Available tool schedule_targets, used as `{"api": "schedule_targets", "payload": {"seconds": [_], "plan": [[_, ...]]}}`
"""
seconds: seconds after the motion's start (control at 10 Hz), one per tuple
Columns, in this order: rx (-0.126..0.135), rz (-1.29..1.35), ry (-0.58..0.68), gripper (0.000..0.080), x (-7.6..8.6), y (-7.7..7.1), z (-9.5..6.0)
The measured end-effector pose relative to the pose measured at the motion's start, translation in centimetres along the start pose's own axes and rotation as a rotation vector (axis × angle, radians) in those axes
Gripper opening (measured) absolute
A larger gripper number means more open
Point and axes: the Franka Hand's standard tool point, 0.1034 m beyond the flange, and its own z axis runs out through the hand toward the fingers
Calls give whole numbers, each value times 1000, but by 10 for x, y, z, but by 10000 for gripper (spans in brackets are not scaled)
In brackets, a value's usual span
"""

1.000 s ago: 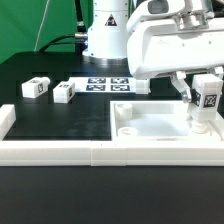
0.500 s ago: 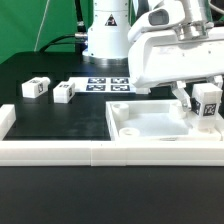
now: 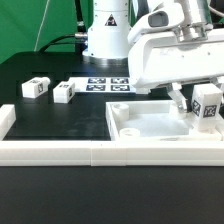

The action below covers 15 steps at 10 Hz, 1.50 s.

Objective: Assemble one leg

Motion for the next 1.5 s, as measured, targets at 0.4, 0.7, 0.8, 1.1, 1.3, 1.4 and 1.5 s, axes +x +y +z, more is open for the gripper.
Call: {"api": "schedule_targets", "payload": {"seconds": [0.4,0.7,0.8,1.1,1.3,1.4,1.5], "plan": [[0,0,-1,645,0,0,0],[2,-5,-10,649,5,0,-6],[-3,-12,-2,649,13,1,-20],[7,-26,-45,649,23,-1,-34],[17,-13,-86,649,19,-3,-31],[30,24,-167,649,20,-6,-28],[38,42,-262,649,24,-8,-28]]}}
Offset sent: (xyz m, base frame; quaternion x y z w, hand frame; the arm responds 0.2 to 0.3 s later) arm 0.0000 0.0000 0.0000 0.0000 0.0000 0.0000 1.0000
